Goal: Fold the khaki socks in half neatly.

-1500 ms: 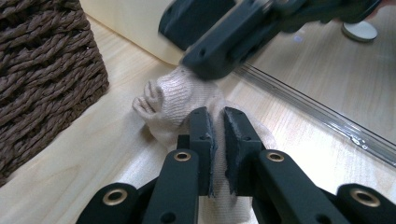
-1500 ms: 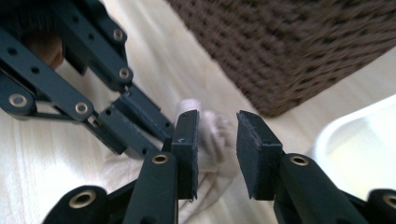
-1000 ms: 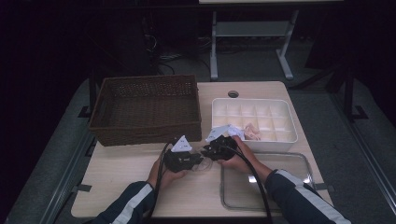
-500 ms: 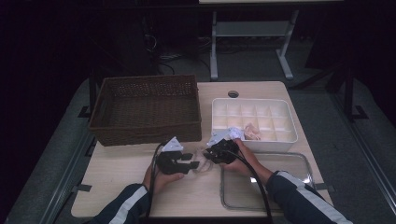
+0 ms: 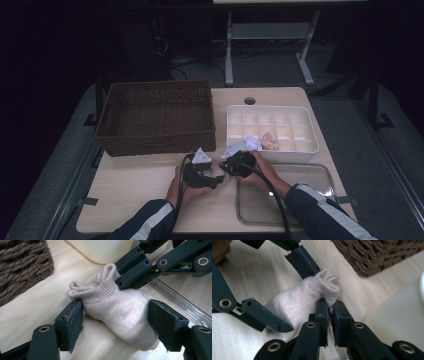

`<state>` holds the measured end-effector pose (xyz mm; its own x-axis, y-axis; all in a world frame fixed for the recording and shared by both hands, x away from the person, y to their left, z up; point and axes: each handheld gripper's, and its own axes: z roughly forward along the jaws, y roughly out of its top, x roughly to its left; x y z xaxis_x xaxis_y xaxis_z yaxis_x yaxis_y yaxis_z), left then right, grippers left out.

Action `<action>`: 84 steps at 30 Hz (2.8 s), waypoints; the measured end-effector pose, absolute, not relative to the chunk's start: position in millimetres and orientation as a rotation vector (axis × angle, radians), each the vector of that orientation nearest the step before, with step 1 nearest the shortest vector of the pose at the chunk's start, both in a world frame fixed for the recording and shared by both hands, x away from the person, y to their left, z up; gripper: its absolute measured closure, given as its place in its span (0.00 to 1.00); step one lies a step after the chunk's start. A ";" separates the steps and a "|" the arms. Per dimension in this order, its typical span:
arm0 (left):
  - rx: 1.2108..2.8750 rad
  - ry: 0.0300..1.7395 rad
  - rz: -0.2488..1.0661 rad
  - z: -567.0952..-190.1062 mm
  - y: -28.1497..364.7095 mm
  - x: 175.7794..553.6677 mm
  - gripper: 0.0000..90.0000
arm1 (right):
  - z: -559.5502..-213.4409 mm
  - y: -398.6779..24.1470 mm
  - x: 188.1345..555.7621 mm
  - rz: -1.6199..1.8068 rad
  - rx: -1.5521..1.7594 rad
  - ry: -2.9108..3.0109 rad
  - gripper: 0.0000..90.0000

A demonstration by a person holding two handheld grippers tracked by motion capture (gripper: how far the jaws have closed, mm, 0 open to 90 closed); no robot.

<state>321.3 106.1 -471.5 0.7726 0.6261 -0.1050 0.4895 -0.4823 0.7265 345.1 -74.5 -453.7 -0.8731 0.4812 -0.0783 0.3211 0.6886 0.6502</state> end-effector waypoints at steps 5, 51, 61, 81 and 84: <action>2.176 0.840 0.209 -472.0 103.6 323.7 0.31 | -455.1 -78.0 346.9 0.937 0.633 2.665 0.93; 2.227 0.544 0.128 -467.0 137.0 295.4 0.56 | -458.5 -74.3 352.1 1.292 0.403 3.006 0.74; 2.265 0.589 0.188 -459.2 167.1 294.8 0.27 | -454.1 -79.8 344.6 1.217 0.376 2.953 0.80; 2.244 0.683 0.209 -471.6 215.3 312.8 0.21 | -436.7 -93.1 343.0 1.208 0.438 2.866 0.82; 2.236 0.658 0.188 -468.8 214.7 310.7 0.25 | -435.6 -94.0 343.6 1.193 0.457 2.856 0.82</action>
